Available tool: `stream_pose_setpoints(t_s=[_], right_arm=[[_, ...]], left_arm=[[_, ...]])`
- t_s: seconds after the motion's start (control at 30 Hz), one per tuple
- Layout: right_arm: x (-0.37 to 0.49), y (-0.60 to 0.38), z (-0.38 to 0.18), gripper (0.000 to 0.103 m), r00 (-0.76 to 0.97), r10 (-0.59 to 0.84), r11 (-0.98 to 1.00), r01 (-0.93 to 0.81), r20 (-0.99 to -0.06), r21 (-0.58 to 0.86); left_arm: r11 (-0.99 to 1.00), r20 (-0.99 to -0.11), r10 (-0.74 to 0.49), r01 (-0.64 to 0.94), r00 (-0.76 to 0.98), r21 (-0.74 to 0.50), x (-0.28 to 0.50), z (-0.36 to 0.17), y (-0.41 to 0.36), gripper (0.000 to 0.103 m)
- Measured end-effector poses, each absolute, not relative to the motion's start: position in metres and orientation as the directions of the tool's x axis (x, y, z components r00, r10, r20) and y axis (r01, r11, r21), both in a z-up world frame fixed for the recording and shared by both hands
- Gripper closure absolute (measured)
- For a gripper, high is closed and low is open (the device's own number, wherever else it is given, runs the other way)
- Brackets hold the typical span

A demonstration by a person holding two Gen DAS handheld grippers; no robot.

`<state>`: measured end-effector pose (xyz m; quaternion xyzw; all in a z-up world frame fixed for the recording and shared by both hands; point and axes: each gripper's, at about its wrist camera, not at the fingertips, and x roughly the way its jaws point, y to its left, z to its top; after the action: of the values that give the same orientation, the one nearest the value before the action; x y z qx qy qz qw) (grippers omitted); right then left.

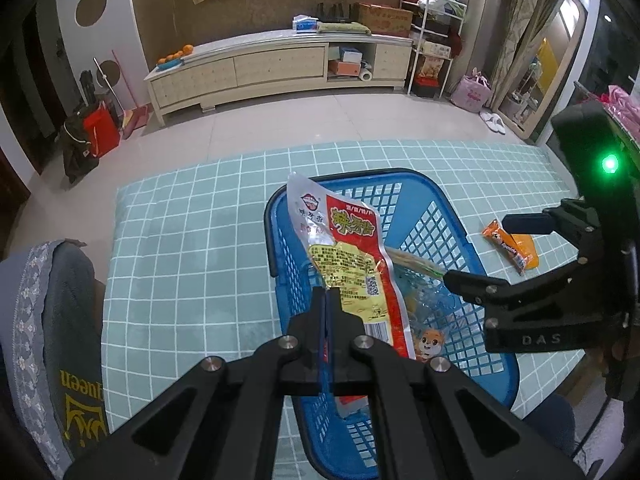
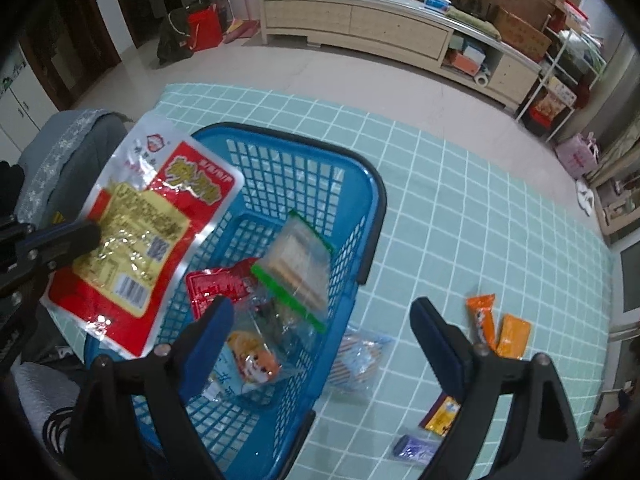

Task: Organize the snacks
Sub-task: 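Release the sausage packet and cracker pack into the basket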

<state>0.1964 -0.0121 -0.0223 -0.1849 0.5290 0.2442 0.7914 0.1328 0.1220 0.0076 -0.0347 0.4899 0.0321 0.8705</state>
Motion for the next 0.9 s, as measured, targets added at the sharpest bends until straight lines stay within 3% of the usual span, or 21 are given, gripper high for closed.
stream_pose_setpoints(t_s=[0.67, 0.7, 0.73, 0.77, 0.8, 0.9], right_arm=[[0.217, -0.021, -0.037, 0.009, 0.287, 0.265, 0.829, -0.556, -0.921, 0.065], [0.217, -0.021, -0.037, 0.009, 0.288, 0.271, 0.829, -0.554, -0.919, 0.071], [0.216, -0.022, -0.037, 0.009, 0.288, 0.277, 0.83, -0.552, -0.917, 0.077], [0.215, -0.023, -0.037, 0.009, 0.289, 0.28, 0.831, -0.551, -0.916, 0.08], [0.213, -0.024, -0.037, 0.009, 0.288, 0.281, 0.832, -0.549, -0.915, 0.083], [0.209, -0.033, -0.032, 0.009, 0.287, 0.29, 0.834, -0.544, -0.913, 0.095]], left_arm=[[0.996, -0.874, 0.033, -0.089, 0.485, -0.012, 0.173, -0.027, 0.122, 0.101], [0.995, -0.87, 0.025, -0.096, 0.492, -0.026, 0.173, -0.025, 0.124, 0.091], [0.995, -0.871, 0.018, -0.098, 0.491, -0.035, 0.173, -0.025, 0.126, 0.069], [0.994, -0.872, 0.012, -0.1, 0.49, -0.043, 0.173, -0.023, 0.127, 0.06], [0.994, -0.867, 0.006, -0.095, 0.498, -0.048, 0.171, -0.02, 0.126, 0.053], [0.997, -0.858, -0.007, -0.059, 0.514, -0.043, 0.162, -0.012, 0.119, 0.048]])
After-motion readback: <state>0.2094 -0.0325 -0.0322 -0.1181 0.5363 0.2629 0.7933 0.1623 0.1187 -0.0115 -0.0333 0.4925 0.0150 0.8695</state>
